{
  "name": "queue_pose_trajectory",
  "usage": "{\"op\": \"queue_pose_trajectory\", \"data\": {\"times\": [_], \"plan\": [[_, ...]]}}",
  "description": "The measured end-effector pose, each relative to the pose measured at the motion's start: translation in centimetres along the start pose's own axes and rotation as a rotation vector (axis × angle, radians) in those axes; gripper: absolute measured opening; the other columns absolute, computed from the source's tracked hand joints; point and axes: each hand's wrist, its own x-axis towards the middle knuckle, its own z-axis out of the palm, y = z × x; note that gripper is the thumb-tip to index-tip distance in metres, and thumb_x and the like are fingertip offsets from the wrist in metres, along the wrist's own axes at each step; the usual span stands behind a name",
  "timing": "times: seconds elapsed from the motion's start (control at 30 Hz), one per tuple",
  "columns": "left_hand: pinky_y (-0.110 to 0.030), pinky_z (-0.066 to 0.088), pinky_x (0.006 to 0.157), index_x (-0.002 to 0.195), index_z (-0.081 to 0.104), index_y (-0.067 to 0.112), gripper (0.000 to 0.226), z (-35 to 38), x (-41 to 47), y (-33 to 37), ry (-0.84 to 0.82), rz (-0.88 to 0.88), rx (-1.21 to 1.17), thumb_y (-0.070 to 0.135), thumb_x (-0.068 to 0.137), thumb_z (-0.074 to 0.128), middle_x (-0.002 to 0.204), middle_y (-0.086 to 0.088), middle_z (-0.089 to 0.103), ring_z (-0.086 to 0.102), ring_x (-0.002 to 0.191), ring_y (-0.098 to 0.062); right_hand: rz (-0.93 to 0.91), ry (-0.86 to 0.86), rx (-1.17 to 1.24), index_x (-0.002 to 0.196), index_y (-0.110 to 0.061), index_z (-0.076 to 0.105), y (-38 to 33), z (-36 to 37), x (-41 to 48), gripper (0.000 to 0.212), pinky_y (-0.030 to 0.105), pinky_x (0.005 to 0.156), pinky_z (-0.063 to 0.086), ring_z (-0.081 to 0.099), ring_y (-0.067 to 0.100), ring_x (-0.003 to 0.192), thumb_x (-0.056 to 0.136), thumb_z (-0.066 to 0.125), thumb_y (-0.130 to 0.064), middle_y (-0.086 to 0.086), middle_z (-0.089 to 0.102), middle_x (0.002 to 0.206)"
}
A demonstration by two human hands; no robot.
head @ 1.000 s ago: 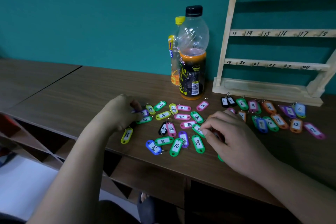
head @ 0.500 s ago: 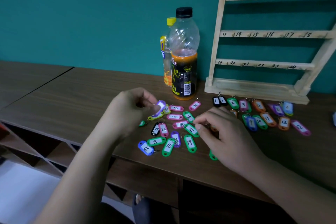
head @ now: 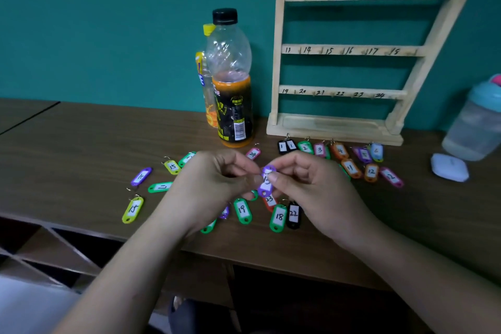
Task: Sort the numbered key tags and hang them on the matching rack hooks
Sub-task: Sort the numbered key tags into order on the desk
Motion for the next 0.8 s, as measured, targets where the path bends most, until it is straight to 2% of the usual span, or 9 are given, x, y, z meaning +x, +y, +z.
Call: {"op": "queue_pose_trajectory", "data": {"times": [0.07, 0.17, 0.23, 0.37, 0.43, 0.53, 0.67, 0.73, 0.8], "plan": [[-0.025, 0.055, 0.071, 0.094, 0.077, 0.017, 0.009, 0.1, 0.1, -0.1, -0.034, 0.012, 0.029, 0.022, 0.089, 0.084, 0.082, 0.0, 0.08, 0.078, 0.073, -0.014, 0.024, -0.008, -0.012, 0.106, -0.022, 0.077, 0.1, -0.7, -0.1, 0.009, 0.033, 0.08, 0.063, 0.077, 0.017, 0.08, 0.098, 0.076, -0.017, 0.0, 0.08, 0.09], [-0.032, 0.057, 0.077, 0.092, 0.078, 0.02, 0.005, -0.2, 0.3, -0.4, -0.015, 0.027, 0.091, 0.021, 0.091, 0.082, 0.083, 0.002, 0.08, 0.076, 0.074, -0.017, 0.042, 0.017, -0.107, 0.107, -0.025, 0.076, 0.0, -2.5, 0.1, 0.011, 0.021, 0.072, 0.058, 0.075, 0.011, 0.076, 0.099, 0.075, -0.018, -0.004, 0.08, 0.089], [-0.032, 0.056, 0.074, 0.09, 0.078, 0.023, 0.004, -0.7, 0.5, -0.8, 0.022, 0.036, 0.126, 0.022, 0.091, 0.082, 0.084, 0.003, 0.08, 0.074, 0.074, -0.018, 0.048, 0.065, -0.195, 0.105, -0.028, 0.077, 0.1, -4.1, 0.3, 0.012, 0.02, 0.071, 0.056, 0.074, 0.008, 0.073, 0.098, 0.075, -0.019, -0.006, 0.079, 0.087], [-0.033, 0.056, 0.069, 0.087, 0.077, 0.033, 0.008, -1.6, 1.0, -2.2, 0.102, 0.042, 0.248, 0.027, 0.091, 0.082, 0.085, 0.011, 0.079, 0.069, 0.068, -0.008, 0.085, 0.146, -0.379, 0.094, -0.033, 0.078, 1.7, -6.4, 0.9, 0.006, 0.039, 0.077, 0.061, 0.071, 0.006, 0.072, 0.094, 0.08, -0.027, -0.013, 0.077, 0.082], [-0.031, 0.056, 0.068, 0.086, 0.076, 0.033, 0.009, -2.2, 1.2, -2.5, 0.131, 0.033, 0.306, 0.028, 0.091, 0.081, 0.084, 0.015, 0.078, 0.07, 0.067, -0.008, 0.124, 0.127, -0.429, 0.091, -0.034, 0.078, 2.5, -6.8, 0.8, 0.005, 0.044, 0.076, 0.061, 0.071, 0.005, 0.071, 0.091, 0.083, -0.032, -0.014, 0.077, 0.081], [-0.022, 0.047, 0.065, 0.085, 0.076, 0.033, 0.008, -3.2, 1.4, -2.9, 0.161, 0.018, 0.389, 0.029, 0.091, 0.08, 0.083, 0.019, 0.077, 0.07, 0.071, -0.002, 0.157, 0.111, -0.487, 0.088, -0.033, 0.076, 3.1, -6.2, 0.5, 0.009, 0.035, 0.072, 0.059, 0.07, 0.0, 0.069, 0.09, 0.084, -0.034, -0.014, 0.076, 0.078], [-0.025, 0.046, 0.064, 0.084, 0.076, 0.035, 0.009, -3.9, 1.7, -3.4, 0.171, -0.01, 0.43, 0.03, 0.091, 0.08, 0.081, 0.022, 0.076, 0.068, 0.07, -0.001, 0.12, 0.142, -0.575, 0.088, -0.031, 0.074, 3.0, -4.6, 0.7, 0.01, 0.019, 0.062, 0.042, 0.066, -0.002, 0.071, 0.092, 0.083, -0.033, -0.012, 0.072, 0.076], [-0.024, 0.046, 0.065, 0.083, 0.076, 0.035, 0.009, -4.0, 1.7, -3.7, 0.169, -0.017, 0.442, 0.031, 0.09, 0.08, 0.081, 0.022, 0.075, 0.068, 0.073, 0.0, 0.107, 0.148, -0.624, 0.09, -0.03, 0.074, 2.8, -4.0, 0.9, 0.008, 0.016, 0.059, 0.039, 0.064, -0.001, 0.071, 0.094, 0.08, -0.032, -0.012, 0.069, 0.074], [-0.024, 0.046, 0.065, 0.083, 0.076, 0.035, 0.01, -4.1, 1.7, -3.8, 0.161, -0.022, 0.451, 0.031, 0.09, 0.081, 0.08, 0.022, 0.075, 0.068, 0.073, 0.001, 0.092, 0.156, -0.652, 0.091, -0.028, 0.073, 2.8, -3.5, 1.0, 0.007, 0.019, 0.061, 0.044, 0.063, 0.001, 0.071, 0.096, 0.078, -0.031, -0.012, 0.067, 0.073]]}}
